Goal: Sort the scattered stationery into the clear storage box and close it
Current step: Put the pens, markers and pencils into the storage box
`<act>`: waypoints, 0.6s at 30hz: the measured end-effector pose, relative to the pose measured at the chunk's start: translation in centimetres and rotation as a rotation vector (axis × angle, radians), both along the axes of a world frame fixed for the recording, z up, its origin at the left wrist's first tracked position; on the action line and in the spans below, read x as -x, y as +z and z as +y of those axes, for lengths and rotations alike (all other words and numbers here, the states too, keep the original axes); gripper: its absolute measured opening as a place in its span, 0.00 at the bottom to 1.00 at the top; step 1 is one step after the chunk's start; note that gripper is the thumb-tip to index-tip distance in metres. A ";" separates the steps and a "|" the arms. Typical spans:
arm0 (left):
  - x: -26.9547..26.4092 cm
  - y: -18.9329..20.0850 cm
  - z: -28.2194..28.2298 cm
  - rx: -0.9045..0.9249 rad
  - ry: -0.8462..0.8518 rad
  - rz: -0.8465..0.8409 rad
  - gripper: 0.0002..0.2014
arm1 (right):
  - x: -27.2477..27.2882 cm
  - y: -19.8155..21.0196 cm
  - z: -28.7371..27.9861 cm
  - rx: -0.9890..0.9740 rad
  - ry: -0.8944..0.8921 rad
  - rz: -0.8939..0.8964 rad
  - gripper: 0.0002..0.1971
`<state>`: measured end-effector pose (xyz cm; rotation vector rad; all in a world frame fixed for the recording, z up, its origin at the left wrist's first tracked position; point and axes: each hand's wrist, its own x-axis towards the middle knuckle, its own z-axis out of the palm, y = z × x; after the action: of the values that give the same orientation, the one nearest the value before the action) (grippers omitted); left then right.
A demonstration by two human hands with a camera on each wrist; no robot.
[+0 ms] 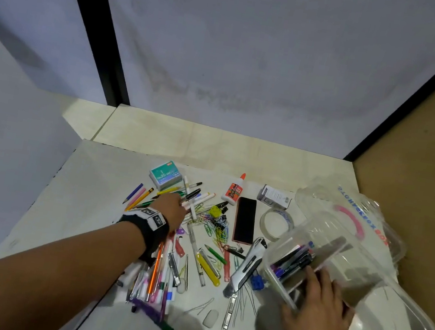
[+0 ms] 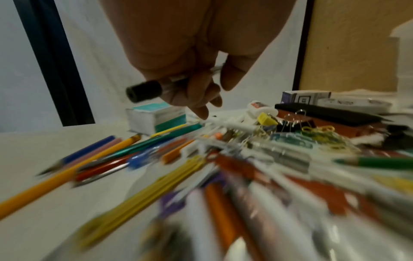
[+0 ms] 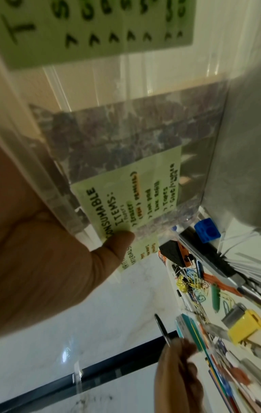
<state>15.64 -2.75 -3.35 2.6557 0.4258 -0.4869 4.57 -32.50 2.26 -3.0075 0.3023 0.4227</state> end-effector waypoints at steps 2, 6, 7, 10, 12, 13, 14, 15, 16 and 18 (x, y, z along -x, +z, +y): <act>-1.5 -0.1 -1.4 0.006 0.016 -0.001 0.15 | -0.1 0.1 0.1 -0.009 -0.001 0.011 0.42; -3.4 -1.6 -2.3 -0.023 0.084 0.047 0.19 | -0.1 0.4 -0.1 -0.024 0.008 0.029 0.42; -3.6 -2.0 -2.3 -0.036 0.095 0.066 0.18 | 0.0 0.4 0.0 -0.026 0.016 0.025 0.42; -4.0 -2.4 -2.4 -0.130 0.062 0.090 0.16 | 0.0 0.4 -0.2 -0.052 0.031 0.014 0.42; -3.9 -2.3 -2.3 -0.186 0.025 0.101 0.15 | 0.1 0.2 -0.3 -0.065 0.047 0.014 0.42; -3.9 -2.3 -2.2 -0.198 0.010 0.105 0.15 | 0.1 0.1 -0.3 -0.071 0.053 0.008 0.42; -3.8 -2.3 -2.3 -0.206 -0.003 0.109 0.15 | 0.2 0.0 -0.4 -0.073 0.059 -0.001 0.42; -3.9 -2.4 -2.2 -0.220 -0.021 0.110 0.15 | 0.1 -0.1 -0.4 -0.075 0.065 -0.011 0.42; -3.7 -2.3 -2.4 -0.236 -0.047 0.118 0.15 | 0.1 -0.1 -0.4 -0.074 0.070 -0.013 0.42; -3.6 -2.3 -2.6 -0.265 -0.104 0.146 0.16 | 0.1 -0.2 -0.5 -0.071 0.077 -0.008 0.41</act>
<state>19.20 -5.37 -5.67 2.9193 0.4218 -0.7041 4.48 -33.02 2.07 -2.9582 0.1670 0.4192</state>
